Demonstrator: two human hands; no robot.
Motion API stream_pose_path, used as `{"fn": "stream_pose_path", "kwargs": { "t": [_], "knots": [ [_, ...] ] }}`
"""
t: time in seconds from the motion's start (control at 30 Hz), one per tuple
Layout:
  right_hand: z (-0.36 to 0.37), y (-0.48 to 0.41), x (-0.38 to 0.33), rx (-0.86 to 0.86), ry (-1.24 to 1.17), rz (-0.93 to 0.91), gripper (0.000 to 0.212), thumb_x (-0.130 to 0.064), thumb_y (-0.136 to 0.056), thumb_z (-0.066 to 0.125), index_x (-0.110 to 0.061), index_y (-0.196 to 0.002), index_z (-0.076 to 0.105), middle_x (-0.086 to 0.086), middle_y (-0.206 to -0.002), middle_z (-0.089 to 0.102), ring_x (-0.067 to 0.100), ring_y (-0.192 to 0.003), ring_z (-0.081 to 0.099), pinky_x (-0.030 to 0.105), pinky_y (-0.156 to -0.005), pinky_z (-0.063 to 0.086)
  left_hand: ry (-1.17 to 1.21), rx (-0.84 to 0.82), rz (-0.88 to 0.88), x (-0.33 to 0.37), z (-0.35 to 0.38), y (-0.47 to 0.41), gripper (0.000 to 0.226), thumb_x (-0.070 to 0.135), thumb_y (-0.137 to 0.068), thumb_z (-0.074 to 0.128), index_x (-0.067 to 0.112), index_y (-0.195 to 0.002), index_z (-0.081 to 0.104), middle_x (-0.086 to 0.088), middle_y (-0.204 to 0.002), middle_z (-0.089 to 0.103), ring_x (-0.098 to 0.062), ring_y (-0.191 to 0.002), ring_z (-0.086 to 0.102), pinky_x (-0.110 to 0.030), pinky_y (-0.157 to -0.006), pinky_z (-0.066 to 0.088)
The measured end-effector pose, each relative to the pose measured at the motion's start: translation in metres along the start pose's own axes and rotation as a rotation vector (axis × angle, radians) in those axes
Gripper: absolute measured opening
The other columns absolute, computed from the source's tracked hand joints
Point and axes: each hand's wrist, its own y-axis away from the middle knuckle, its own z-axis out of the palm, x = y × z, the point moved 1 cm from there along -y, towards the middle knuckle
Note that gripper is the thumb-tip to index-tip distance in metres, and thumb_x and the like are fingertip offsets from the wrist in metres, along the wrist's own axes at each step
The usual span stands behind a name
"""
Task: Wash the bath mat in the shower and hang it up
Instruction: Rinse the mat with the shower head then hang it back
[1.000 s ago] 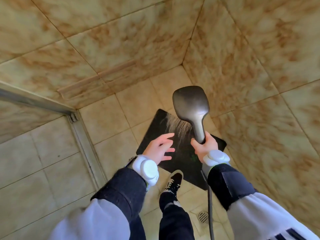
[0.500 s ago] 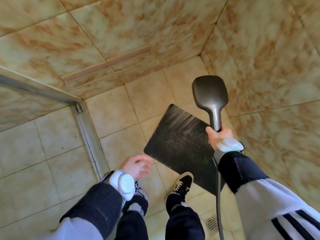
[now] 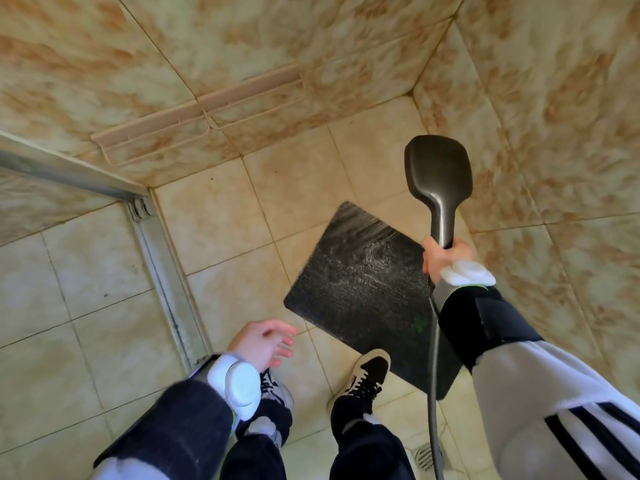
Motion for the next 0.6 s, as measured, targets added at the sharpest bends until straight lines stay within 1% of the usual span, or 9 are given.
{"fn": "stream_pose_path", "kwargs": {
  "t": [0.1,0.17,0.23,0.27,0.33,0.4,0.43,0.53,0.6],
  "knots": [
    [0.007,-0.001,0.001,-0.029,0.066,0.009,0.029,-0.044,-0.074,0.055,-0.015,-0.077,0.056,0.005,-0.057,0.057,0.021,-0.045,0.05,0.029,-0.06,0.044,-0.029,-0.004,0.014,0.007,0.003,-0.01,0.03,0.003,-0.098,0.038,0.017,-0.09,0.063,-0.005,-0.09,0.063,-0.014,-0.074,0.063,-0.023,-0.072,0.05],
    [0.015,-0.002,0.01,-0.025,0.099,0.022,0.039,-0.056,-0.058,0.049,-0.02,-0.07,0.054,0.008,-0.06,0.062,0.026,-0.052,0.058,0.038,-0.07,0.052,-0.052,-0.004,0.024,0.011,0.003,-0.017,0.031,0.002,-0.098,0.036,0.016,-0.089,0.062,-0.006,-0.09,0.062,-0.014,-0.072,0.062,-0.024,-0.07,0.049],
    [0.026,-0.005,0.028,-0.044,0.108,0.047,0.049,-0.062,-0.045,0.044,-0.02,-0.068,0.053,0.009,-0.067,0.067,0.031,-0.063,0.066,0.045,-0.079,0.055,-0.087,-0.011,0.034,0.014,0.003,-0.023,0.031,0.001,-0.098,0.034,0.015,-0.092,0.061,-0.005,-0.088,0.061,-0.012,-0.071,0.061,-0.024,-0.068,0.048],
    [0.03,-0.002,0.033,-0.062,0.108,0.063,0.047,-0.061,-0.046,0.046,-0.02,-0.067,0.053,0.009,-0.066,0.067,0.032,-0.064,0.067,0.047,-0.08,0.055,-0.104,-0.012,0.038,0.014,0.002,-0.026,0.03,0.001,-0.098,0.034,0.014,-0.095,0.061,-0.003,-0.087,0.061,-0.011,-0.071,0.061,-0.023,-0.067,0.048],
    [0.034,0.012,0.034,-0.112,0.104,0.067,0.031,-0.05,-0.06,0.056,-0.019,-0.066,0.053,0.007,-0.06,0.063,0.028,-0.054,0.063,0.045,-0.078,0.055,-0.12,-0.007,0.046,0.015,0.0,-0.03,0.029,0.002,-0.098,0.034,0.014,-0.098,0.06,0.0,-0.086,0.061,-0.011,-0.071,0.061,-0.023,-0.069,0.049],
    [0.041,0.021,0.037,-0.142,0.103,0.076,0.018,-0.036,-0.073,0.059,-0.019,-0.069,0.054,0.006,-0.057,0.059,0.023,-0.048,0.057,0.043,-0.075,0.055,-0.127,-0.004,0.05,0.013,-0.004,-0.034,0.031,0.002,-0.098,0.034,0.016,-0.096,0.061,0.001,-0.085,0.061,-0.013,-0.073,0.063,-0.026,-0.074,0.051],
    [0.044,0.024,0.038,-0.158,0.118,0.085,0.017,-0.034,-0.076,0.059,-0.018,-0.072,0.055,0.006,-0.059,0.059,0.022,-0.048,0.056,0.041,-0.074,0.055,-0.122,0.003,0.049,0.012,-0.006,-0.035,0.032,0.001,-0.098,0.034,0.018,-0.092,0.061,0.0,-0.086,0.062,-0.015,-0.075,0.063,-0.029,-0.078,0.052],
    [0.056,0.032,0.049,-0.183,0.14,0.113,0.016,-0.035,-0.075,0.058,-0.022,-0.07,0.054,0.007,-0.064,0.062,0.024,-0.055,0.058,0.04,-0.077,0.053,-0.111,0.017,0.035,0.003,-0.012,-0.038,0.037,0.001,-0.098,0.034,0.023,-0.084,0.061,-0.002,-0.086,0.062,-0.02,-0.079,0.064,-0.033,-0.083,0.052],
    [0.065,0.034,0.058,-0.183,0.144,0.122,0.016,-0.038,-0.07,0.057,-0.022,-0.067,0.052,0.008,-0.066,0.062,0.026,-0.06,0.059,0.045,-0.082,0.053,-0.117,0.023,0.023,-0.004,-0.017,-0.039,0.038,0.001,-0.098,0.033,0.023,-0.085,0.061,-0.002,-0.087,0.062,-0.019,-0.078,0.064,-0.029,-0.078,0.052]
  ]
}}
